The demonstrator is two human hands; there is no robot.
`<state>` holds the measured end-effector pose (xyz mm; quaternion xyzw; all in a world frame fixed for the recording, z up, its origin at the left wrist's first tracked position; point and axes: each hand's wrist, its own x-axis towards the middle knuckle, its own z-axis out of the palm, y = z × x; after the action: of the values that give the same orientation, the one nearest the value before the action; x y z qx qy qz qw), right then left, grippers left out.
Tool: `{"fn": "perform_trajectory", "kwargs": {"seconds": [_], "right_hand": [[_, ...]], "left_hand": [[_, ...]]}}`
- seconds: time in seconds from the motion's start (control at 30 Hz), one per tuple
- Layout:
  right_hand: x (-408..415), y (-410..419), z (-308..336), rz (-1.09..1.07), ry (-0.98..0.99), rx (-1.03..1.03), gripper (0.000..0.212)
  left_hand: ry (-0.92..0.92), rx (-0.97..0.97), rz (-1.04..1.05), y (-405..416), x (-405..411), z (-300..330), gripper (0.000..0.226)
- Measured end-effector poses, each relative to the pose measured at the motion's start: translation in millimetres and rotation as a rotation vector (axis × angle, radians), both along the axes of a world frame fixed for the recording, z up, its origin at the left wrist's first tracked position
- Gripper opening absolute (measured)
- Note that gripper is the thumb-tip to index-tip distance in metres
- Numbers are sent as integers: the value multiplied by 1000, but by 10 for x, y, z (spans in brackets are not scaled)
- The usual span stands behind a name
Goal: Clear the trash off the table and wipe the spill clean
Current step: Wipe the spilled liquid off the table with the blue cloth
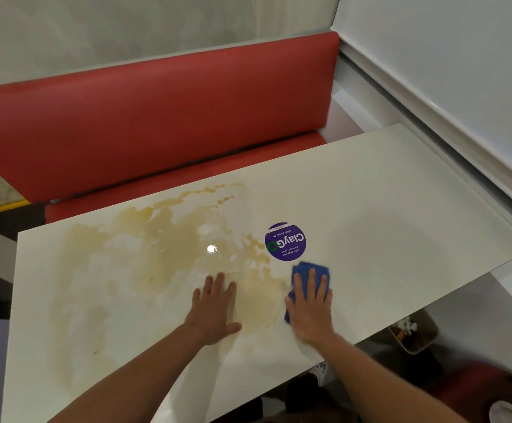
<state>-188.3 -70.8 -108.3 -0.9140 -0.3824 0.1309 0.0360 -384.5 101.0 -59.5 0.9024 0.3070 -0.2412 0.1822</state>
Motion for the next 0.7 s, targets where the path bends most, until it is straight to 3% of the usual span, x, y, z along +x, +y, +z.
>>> {"fn": "perform_trajectory", "kwargs": {"seconds": [0.13, 0.23, 0.4, 0.53, 0.7], "right_hand": [[-590, -427, 10, 276, 50, -58, 63], [-310, -501, 33, 448, -8, -115, 60], [463, -107, 13, 219, 4, -76, 64], [492, 245, 7, 38, -24, -51, 64], [-204, -91, -42, 384, 17, -60, 62]], "left_hand": [[-1, -18, -1, 0, 3, -15, 106], [7, -21, -2, 7, 9, -8, 106], [23, -24, -3, 3, 24, -1, 105], [9, -36, 7, 2, 21, -12, 105], [20, -34, 0, 3, 29, 0, 106]]}}
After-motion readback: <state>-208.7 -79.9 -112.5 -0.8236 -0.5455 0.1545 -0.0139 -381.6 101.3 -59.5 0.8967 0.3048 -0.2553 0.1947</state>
